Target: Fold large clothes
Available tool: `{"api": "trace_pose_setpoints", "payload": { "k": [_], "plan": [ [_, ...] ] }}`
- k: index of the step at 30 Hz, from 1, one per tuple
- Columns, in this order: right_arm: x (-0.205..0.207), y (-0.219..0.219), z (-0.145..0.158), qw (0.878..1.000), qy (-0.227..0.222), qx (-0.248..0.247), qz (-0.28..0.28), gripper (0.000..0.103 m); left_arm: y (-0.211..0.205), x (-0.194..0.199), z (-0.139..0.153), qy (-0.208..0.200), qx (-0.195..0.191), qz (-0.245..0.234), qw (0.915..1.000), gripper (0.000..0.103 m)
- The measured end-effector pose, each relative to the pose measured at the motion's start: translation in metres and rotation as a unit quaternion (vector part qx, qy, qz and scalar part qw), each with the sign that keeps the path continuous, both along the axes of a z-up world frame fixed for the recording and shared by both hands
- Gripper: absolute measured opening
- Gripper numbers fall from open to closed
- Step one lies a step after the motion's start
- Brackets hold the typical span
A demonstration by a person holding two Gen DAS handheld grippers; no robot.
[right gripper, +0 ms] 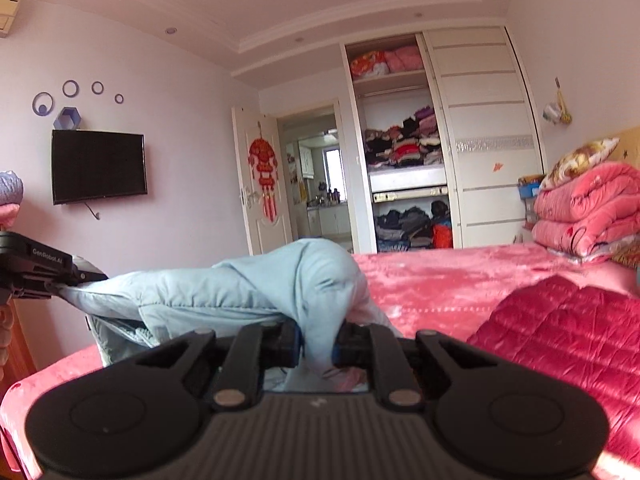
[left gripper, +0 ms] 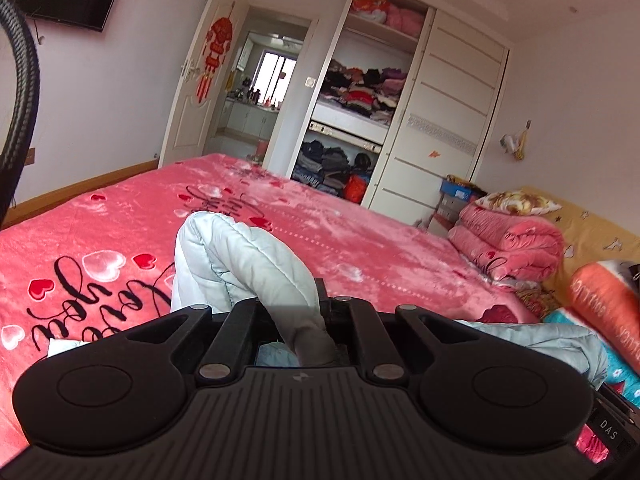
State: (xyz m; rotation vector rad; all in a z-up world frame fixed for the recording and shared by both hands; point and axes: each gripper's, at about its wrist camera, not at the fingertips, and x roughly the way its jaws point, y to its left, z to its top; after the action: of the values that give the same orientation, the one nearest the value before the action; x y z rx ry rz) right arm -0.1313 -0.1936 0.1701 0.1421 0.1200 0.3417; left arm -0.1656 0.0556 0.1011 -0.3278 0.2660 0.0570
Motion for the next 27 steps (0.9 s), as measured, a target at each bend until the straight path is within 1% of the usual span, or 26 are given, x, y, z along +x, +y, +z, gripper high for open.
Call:
{"api": "trace_pose_setpoints", "payload": {
  "k": [3,7,12,15,19,22,25,27],
  "plan": [
    [-0.024,-0.002,0.029,0.999,-0.043,-0.007,-0.008,0.010,-0.004,-0.019,0.017,-0.037,-0.005,-0.008,0.9993,0.007],
    [-0.051,-0.007,0.063,0.995,-0.094,-0.012,-0.015,0.010,-0.007,-0.041,0.044,-0.083,-0.010,-0.019,0.9963,0.007],
    [-0.075,-0.015,0.100,0.990,-0.139,0.009,-0.006,0.009,-0.013,-0.067,0.077,-0.132,-0.004,-0.035,0.9906,0.007],
    [-0.089,-0.019,0.119,0.986,-0.164,0.023,0.000,0.009,-0.015,-0.083,0.097,-0.163,0.002,-0.044,0.9856,0.008],
    [-0.097,-0.022,0.134,0.983,-0.182,0.027,0.004,0.009,-0.018,-0.090,0.118,-0.192,0.008,-0.046,0.9803,0.009],
    [-0.095,-0.022,0.137,0.983,-0.184,0.023,0.003,0.009,-0.020,-0.078,0.125,-0.195,0.023,-0.037,0.9798,0.009],
    [-0.086,-0.018,0.131,0.985,-0.174,0.015,-0.008,0.009,-0.023,-0.053,0.120,-0.173,0.030,-0.024,0.9842,0.009],
    [-0.074,-0.015,0.124,0.986,-0.163,0.009,-0.022,0.008,-0.021,-0.027,0.112,-0.148,0.033,-0.012,0.9884,0.009]
  ]
}}
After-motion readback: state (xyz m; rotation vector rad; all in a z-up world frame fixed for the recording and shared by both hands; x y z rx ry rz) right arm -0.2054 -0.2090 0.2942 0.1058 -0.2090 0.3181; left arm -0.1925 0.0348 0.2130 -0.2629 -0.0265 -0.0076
